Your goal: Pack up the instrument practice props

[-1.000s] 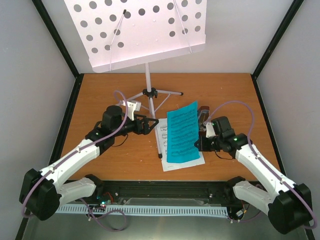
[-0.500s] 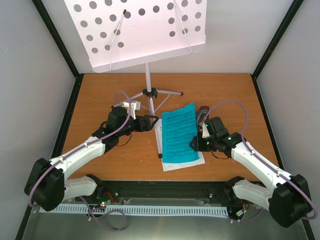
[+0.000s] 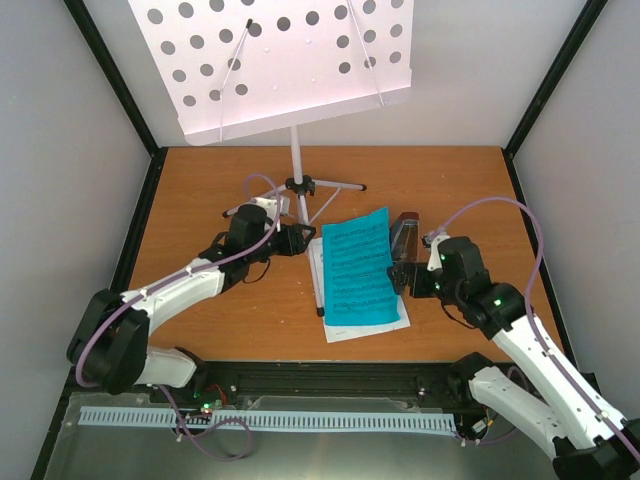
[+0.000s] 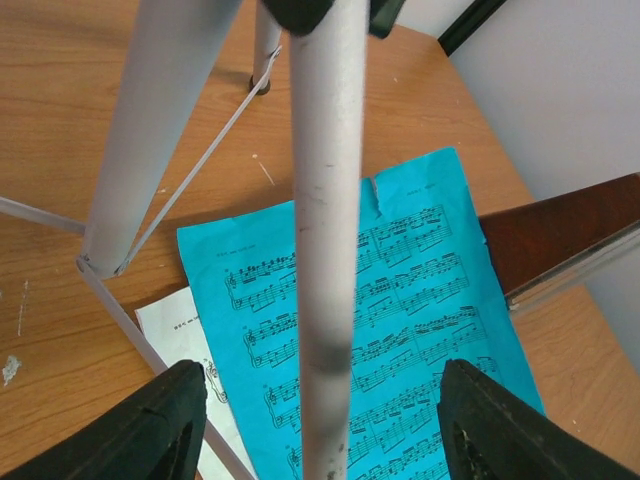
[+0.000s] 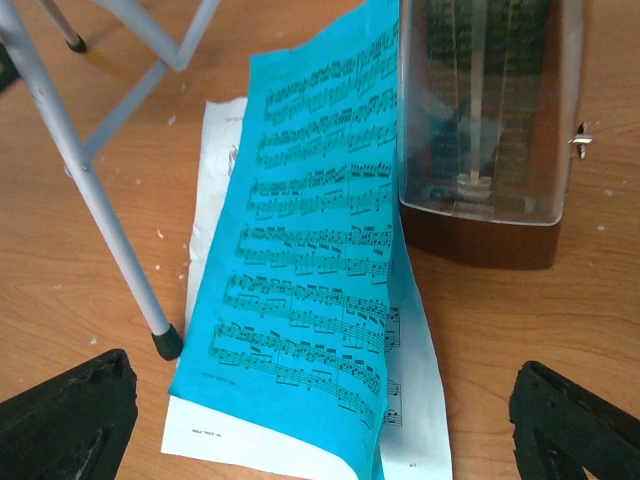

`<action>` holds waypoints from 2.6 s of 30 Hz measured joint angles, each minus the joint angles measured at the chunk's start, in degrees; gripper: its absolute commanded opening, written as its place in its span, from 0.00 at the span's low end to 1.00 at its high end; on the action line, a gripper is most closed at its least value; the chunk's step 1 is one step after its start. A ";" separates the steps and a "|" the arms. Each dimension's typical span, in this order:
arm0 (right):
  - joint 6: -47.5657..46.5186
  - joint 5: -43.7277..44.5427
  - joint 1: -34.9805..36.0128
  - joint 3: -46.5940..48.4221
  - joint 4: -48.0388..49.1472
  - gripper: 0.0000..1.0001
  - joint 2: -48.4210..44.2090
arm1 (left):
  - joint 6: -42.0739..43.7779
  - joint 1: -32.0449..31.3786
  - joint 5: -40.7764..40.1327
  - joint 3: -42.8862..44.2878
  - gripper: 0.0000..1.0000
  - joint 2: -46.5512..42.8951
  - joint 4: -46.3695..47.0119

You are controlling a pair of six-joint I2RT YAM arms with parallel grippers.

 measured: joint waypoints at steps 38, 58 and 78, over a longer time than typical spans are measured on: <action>5.77 0.04 0.00 -2.32 4.42 1.00 -4.79 | 6.34 -0.31 -5.07 -2.60 0.72 -7.17 -10.40; 7.67 2.19 0.00 -3.76 5.11 1.00 -7.58 | 8.57 -0.07 -2.64 -2.10 0.00 -3.17 -6.51; 9.42 -6.78 0.00 -4.20 20.02 0.84 -3.28 | 23.34 0.17 11.96 4.17 0.93 3.34 -8.22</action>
